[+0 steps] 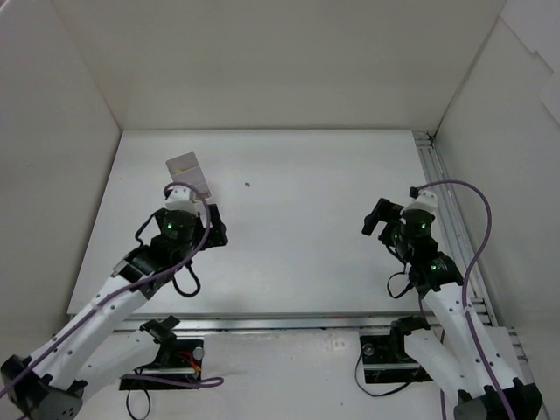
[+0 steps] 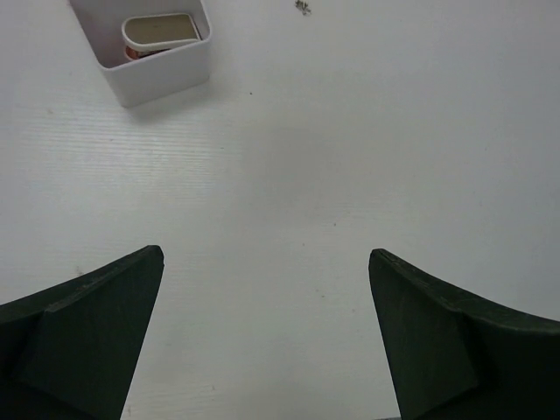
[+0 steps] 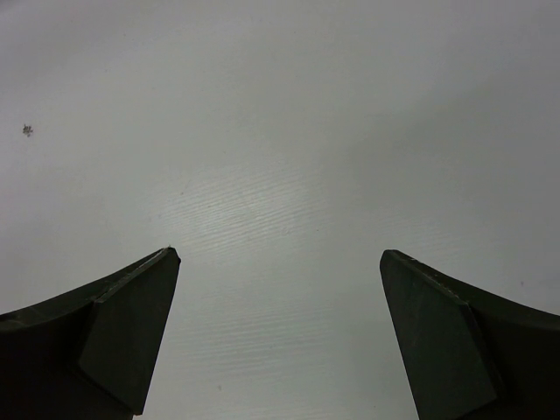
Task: Sort the stationery into containers
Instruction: Reset both arms
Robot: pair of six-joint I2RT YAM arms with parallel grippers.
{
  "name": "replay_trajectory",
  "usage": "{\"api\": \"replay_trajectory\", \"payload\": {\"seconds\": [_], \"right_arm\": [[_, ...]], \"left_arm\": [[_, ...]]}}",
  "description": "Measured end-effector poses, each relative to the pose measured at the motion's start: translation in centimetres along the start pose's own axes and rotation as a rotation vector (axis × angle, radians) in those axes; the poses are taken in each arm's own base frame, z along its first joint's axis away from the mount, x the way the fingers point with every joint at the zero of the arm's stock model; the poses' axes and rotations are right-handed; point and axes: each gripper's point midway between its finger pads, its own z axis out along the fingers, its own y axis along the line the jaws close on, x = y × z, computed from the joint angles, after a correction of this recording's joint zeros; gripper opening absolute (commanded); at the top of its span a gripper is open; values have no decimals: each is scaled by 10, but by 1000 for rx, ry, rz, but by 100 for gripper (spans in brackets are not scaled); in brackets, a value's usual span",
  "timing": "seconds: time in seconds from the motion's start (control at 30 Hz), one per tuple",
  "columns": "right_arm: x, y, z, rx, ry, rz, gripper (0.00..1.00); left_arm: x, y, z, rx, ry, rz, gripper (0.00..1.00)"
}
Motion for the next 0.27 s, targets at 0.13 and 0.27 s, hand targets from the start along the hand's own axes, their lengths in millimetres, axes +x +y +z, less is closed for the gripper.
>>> {"api": "replay_trajectory", "payload": {"seconds": [0.13, 0.27], "right_arm": [[2, -4, 1, 17, 3, 1, 98], [3, -5, 0, 22, -2, 1, 98]], "left_arm": [[-13, 19, -35, 16, -140, -30, 100], [-30, 29, -58, 19, -247, -69, 100]]}}
